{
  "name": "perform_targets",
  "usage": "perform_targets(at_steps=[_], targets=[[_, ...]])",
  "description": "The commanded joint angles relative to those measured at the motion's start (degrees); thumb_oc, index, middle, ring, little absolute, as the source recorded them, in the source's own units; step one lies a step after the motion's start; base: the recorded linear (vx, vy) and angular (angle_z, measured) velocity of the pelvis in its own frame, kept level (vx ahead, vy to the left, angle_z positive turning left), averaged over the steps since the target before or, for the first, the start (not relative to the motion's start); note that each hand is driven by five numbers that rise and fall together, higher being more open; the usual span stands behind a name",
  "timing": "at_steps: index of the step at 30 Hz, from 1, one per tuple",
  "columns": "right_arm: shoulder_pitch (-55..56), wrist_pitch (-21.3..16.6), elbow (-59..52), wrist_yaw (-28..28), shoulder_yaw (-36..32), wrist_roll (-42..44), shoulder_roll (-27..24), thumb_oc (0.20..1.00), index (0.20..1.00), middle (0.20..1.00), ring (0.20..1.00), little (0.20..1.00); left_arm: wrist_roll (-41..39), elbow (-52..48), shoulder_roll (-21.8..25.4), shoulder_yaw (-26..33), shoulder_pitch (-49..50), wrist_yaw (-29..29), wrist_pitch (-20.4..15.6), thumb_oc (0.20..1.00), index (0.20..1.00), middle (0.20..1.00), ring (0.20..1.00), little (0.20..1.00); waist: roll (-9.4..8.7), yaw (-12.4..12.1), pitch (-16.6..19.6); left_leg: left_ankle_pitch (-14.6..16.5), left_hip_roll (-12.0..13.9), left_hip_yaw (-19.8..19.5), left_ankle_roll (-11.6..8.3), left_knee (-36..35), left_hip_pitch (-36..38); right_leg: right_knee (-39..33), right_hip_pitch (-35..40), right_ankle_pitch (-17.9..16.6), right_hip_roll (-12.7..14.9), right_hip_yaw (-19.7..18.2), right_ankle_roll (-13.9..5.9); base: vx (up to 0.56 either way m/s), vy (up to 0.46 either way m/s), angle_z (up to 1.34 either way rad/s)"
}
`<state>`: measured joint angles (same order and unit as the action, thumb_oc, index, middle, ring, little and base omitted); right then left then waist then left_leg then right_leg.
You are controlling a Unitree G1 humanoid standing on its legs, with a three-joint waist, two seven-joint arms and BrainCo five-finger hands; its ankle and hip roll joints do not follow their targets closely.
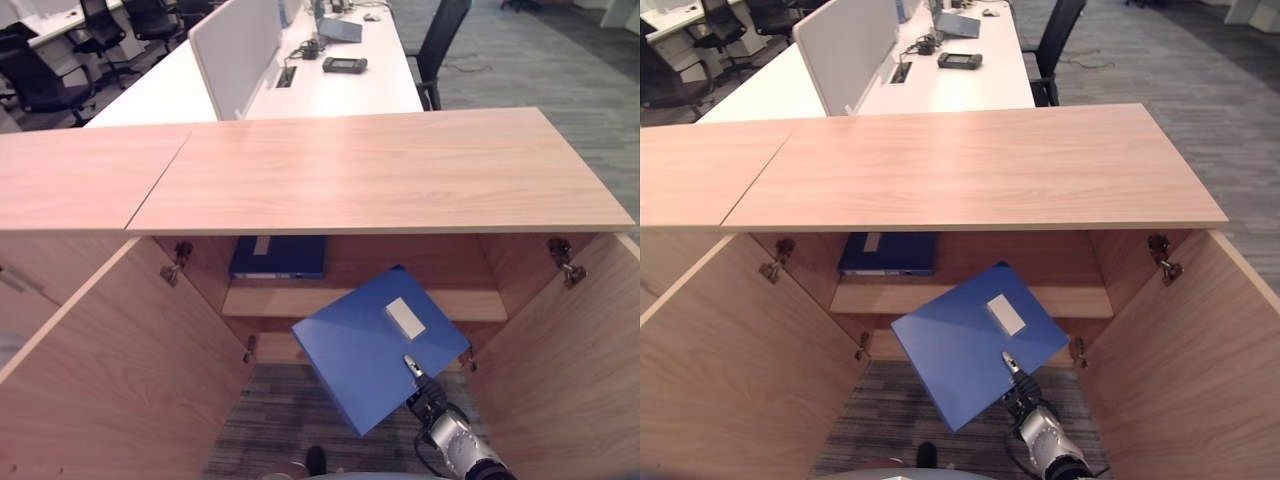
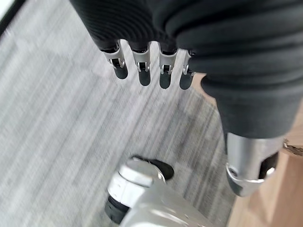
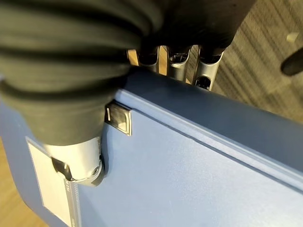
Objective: Put the empty folder in the office cabinet
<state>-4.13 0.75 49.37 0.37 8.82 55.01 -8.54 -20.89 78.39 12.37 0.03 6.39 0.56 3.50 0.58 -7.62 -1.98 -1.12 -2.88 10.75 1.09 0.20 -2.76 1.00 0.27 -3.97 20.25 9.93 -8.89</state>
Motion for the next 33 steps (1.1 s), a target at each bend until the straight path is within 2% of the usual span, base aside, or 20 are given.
perform_targets(at_steps=[1,2,3,5,8,12,14,15,18,22,23,25,26,28,30,32,33], targets=[[-3.0,-0.8,-4.7,2.7,-0.2,-0.8,-2.1,0.200,0.200,0.200,0.200,0.200,2.6,2.0,0.3,0.7,-0.7,-0.5,-0.2,1.000,1.000,1.000,1.000,1.000,1.54,-1.2,-2.6,2.1,1.8,-4.5,-1.23,4.2,-5.5,8.2,1.2,-3.2,4.4,2.6,-2.52,0.04,0.164,-0.11],[-2.8,-0.9,-5.2,2.7,-0.2,-0.7,-1.9,0.200,0.200,0.200,0.200,0.200,2.7,1.8,0.5,0.6,-0.6,-0.7,-0.2,1.000,1.000,1.000,1.000,1.000,1.49,-1.1,-3.1,2.6,1.8,-4.1,-0.96,4.4,-5.2,9.1,0.1,-4.6,5.0,4.1,-1.91,0.03,0.113,-0.13],[-2.6,-0.9,-5.6,2.9,-0.1,-0.6,-1.8,0.200,0.200,0.200,0.200,0.200,2.8,1.5,0.7,0.5,-0.6,-0.8,-0.3,1.000,1.000,1.000,1.000,1.000,1.50,-0.8,-3.7,2.9,2.0,-3.8,-0.91,4.5,-4.8,9.0,-0.9,-4.5,4.8,5.7,-1.29,0.03,0.050,-0.25],[-2.8,-1.0,-6.6,2.9,0.3,-0.3,-1.9,0.200,0.200,0.200,0.200,0.200,2.9,0.9,1.0,0.2,-0.8,-1.0,-0.4,1.000,1.000,1.000,1.000,1.000,1.73,0.1,-4.9,3.6,2.7,-3.7,-0.95,4.6,-4.0,6.9,-3.1,-2.5,1.9,8.1,-0.63,0.04,0.007,-0.35],[-3.0,-1.4,-9.1,2.9,1.5,0.6,-2.2,0.200,0.200,0.200,0.200,0.200,2.3,0.0,0.9,-0.2,-1.6,-0.7,-0.6,1.000,1.000,1.000,1.000,1.000,1.28,1.9,-7.3,4.5,2.4,-4.0,-0.85,4.4,-2.2,3.9,-8.1,-2.7,-2.7,7.9,-0.68,0.09,-0.008,-0.21],[-3.2,-2.4,-11.8,2.9,2.9,1.6,-2.5,0.200,0.200,0.200,0.200,0.200,1.8,-1.1,0.2,0.1,-1.5,-0.5,-0.8,1.000,1.000,1.000,1.000,1.000,0.20,2.5,-9.1,5.9,2.2,-3.6,-1.17,4.8,-0.2,0.3,-8.7,-4.2,-4.4,12.2,-0.83,0.12,-0.049,0.09],[-3.2,-2.6,-12.2,3.0,3.2,2.0,-2.6,0.200,0.200,0.200,0.200,0.200,1.9,-1.0,0.0,0.2,-1.1,-0.5,-0.8,1.000,1.000,1.000,1.000,1.000,-0.02,2.6,-8.9,5.8,2.3,-3.6,-1.37,3.9,0.6,-0.2,-8.9,-4.4,-5.3,12.5,-0.72,0.16,-0.081,0.24],[-3.2,-2.9,-13.0,3.1,3.5,2.4,-2.6,0.200,0.200,0.200,0.200,0.200,1.6,-1.0,0.0,0.4,-0.8,-0.5,-0.9,1.000,1.000,1.000,1.000,1.000,0.06,2.9,-8.4,5.4,2.6,-3.7,-1.70,1.9,1.8,-0.1,-10.7,-4.3,-7.2,10.8,-0.45,0.28,-0.137,-0.01],[-2.3,-3.7,-14.3,3.4,3.3,3.0,-3.5,0.200,0.200,0.200,0.200,0.200,2.2,-0.9,0.2,1.1,0.5,-0.5,-1.1,1.000,1.000,1.000,1.000,1.000,-0.05,3.4,-7.1,4.9,3.2,-4.7,-2.79,-0.8,3.6,-2.2,-9.1,-3.9,-9.4,7.9,0.23,0.23,-0.144,-0.07],[-2.5,-4.7,-15.0,3.0,2.8,3.6,-5.1,0.200,0.200,0.200,0.200,0.200,0.6,-1.9,0.2,0.7,0.0,-1.2,-1.6,1.000,1.000,1.000,1.000,1.000,0.77,3.8,-7.1,5.5,5.3,-5.7,-4.38,0.6,2.9,-0.7,-9.3,-2.3,-9.5,8.6,1.12,0.10,-0.144,0.11],[-3.3,-5.6,-15.0,2.3,2.1,4.3,-6.3,0.200,0.200,0.200,0.200,0.200,-0.2,-3.1,0.1,-0.2,-0.6,-2.0,-1.9,1.000,1.000,1.000,1.000,1.000,1.66,4.0,-7.7,6.0,6.5,-6.6,-5.41,4.4,1.1,1.6,-9.2,-0.4,-8.9,9.6,2.32,0.05,-0.146,0.40],[-4.6,-6.3,-15.3,1.5,1.8,4.4,-7.0,0.200,0.200,0.200,0.200,0.200,-0.8,-3.9,-0.3,-1.1,-1.5,-3.0,-2.5,1.000,1.000,1.000,1.000,1.000,2.09,3.8,-8.6,6.0,6.7,-6.9,-6.17,9.5,-1.4,2.9,-8.6,1.1,-8.0,10.6,3.39,0.05,-0.073,0.54],[-6.0,-7.0,-15.9,0.7,0.9,4.8,-7.7,0.200,0.200,0.200,0.200,0.200,-1.2,-4.5,-1.0,-2.2,-2.1,-3.3,-2.7,1.000,1.000,1.000,1.000,1.000,2.72,3.4,-8.8,5.5,8.4,-5.6,-6.98,11.4,-4.1,3.6,-6.9,4.0,-7.4,11.5,3.33,0.10,0.023,0.41],[-7.4,-7.6,-16.5,0.0,0.4,4.7,-8.5,0.200,0.200,0.200,0.200,0.200,-0.1,-5.1,-1.5,-3.4,-2.4,-3.2,-2.4,1.000,1.000,1.000,1.000,1.000,3.28,3.0,-8.6,2.8,9.1,-3.7,-6.92,8.9,-6.3,3.7,-5.7,4.6,-6.5,12.4,2.92,0.10,0.071,0.58],[-11.0,-8.0,-16.6,-0.6,0.6,4.4,-9.3,0.200,0.200,0.200,0.200,0.200,-0.4,-5.1,-1.7,-4.4,-2.2,-3.7,-2.6,1.000,1.000,1.000,1.000,1.000,4.72,2.3,-9.2,2.2,8.9,-4.7,-6.85,7.0,-6.8,7.4,-8.3,5.1,-5.4,11.3,2.56,0.02,0.180,0.40],[-13.4,-8.6,-18.1,-0.6,1.0,4.6,-10.0,0.200,0.200,0.200,0.200,0.200,-1.8,-5.9,-2.3,-4.9,-2.3,-4.1,-3.0,1.000,1.000,1.000,1.000,1.000,6.29,2.3,-10.4,3.0,8.2,-5.8,-5.89,7.4,-7.8,12.6,-11.8,5.7,-3.8,8.7,2.50,-0.14,0.231,-0.20],[-15.2,-9.4,-19.1,-1.0,0.8,5.0,-10.3,0.200,0.200,0.200,0.200,0.200,-2.4,-6.2,-2.3,-5.4,-2.9,-4.5,-3.2,1.000,1.000,1.000,1.000,1.000,6.84,2.4,-12.1,3.8,7.9,-5.6,-5.49,11.3,-11.2,15.8,-14.8,6.2,-2.2,7.7,2.87,-0.22,0.206,-0.36]])
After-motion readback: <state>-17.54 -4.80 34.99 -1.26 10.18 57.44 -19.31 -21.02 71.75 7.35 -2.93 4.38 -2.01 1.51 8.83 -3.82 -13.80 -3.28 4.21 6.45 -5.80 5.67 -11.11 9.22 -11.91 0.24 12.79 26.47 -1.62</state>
